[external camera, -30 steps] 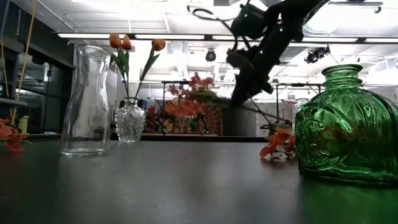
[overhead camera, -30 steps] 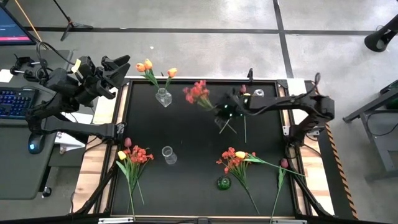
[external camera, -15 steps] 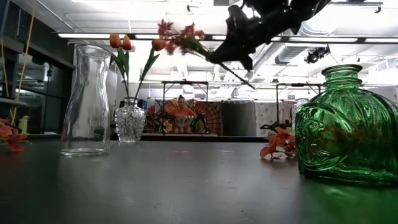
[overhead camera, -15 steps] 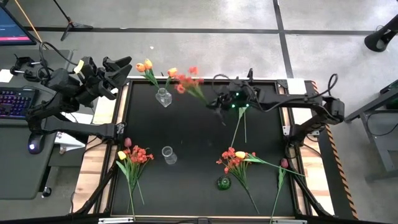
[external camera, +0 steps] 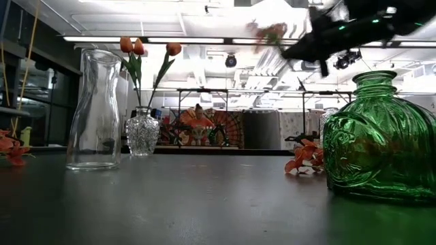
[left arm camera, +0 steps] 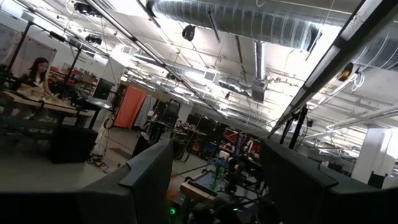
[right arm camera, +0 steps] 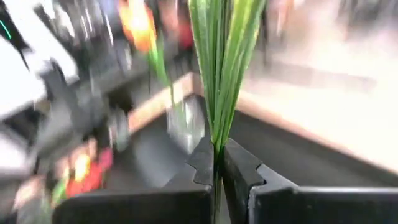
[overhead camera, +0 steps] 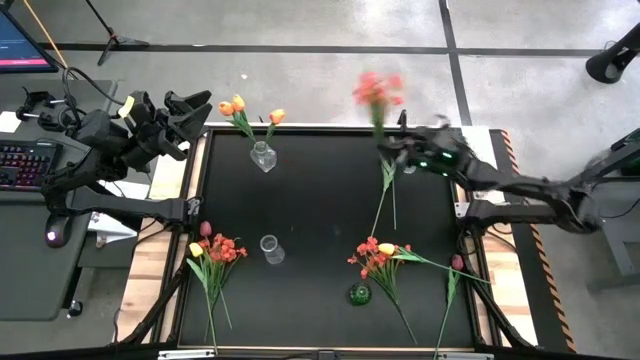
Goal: Sort flowers into vase by color
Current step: Put the top red flowers into the top right transparent vase
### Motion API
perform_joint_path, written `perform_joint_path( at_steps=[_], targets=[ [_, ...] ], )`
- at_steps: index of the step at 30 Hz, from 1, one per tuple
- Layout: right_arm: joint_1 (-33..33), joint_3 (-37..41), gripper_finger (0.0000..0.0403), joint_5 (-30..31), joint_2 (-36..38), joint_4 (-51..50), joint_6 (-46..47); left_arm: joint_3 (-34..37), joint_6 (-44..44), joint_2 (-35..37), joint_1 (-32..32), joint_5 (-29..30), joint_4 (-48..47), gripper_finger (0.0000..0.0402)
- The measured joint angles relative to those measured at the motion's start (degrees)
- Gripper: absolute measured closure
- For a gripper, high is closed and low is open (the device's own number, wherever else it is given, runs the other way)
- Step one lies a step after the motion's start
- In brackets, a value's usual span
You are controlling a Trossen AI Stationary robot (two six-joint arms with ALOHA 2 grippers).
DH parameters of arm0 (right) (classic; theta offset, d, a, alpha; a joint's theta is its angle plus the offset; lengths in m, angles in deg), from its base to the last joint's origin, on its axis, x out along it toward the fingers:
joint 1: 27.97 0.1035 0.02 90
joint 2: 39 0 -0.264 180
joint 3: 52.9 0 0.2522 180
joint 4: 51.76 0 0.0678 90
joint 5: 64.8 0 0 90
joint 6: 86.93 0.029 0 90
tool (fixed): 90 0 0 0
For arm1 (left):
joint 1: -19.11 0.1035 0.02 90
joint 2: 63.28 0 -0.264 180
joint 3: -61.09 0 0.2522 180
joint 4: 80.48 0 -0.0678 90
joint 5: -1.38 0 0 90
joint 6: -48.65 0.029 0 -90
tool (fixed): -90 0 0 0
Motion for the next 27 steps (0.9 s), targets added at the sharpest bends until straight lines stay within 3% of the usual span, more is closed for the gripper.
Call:
perform_joint_path(
  at_steps=[5,9,16,27],
  targets=[
    [-2.54,7.05,0.0403,16.37,5.89,18.07,-14.67,0.00,0.00,-0.35,0.00,0.43,0.33,0.0172],
    [-6.76,7.42,0.0403,24.82,5.52,20.04,-20.88,0.00,-0.02,-1.24,0.01,0.43,0.93,0.0172],
    [-10.75,7.50,0.0403,28.07,4.21,15.01,-23.42,0.00,-0.10,-2.80,0.02,0.43,0.91,0.0172],
    [-8.38,7.50,0.0403,31.82,6.60,9.62,-24.67,0.00,-0.15,-3.65,0.02,0.40,0.90,0.0172]
  ],
)
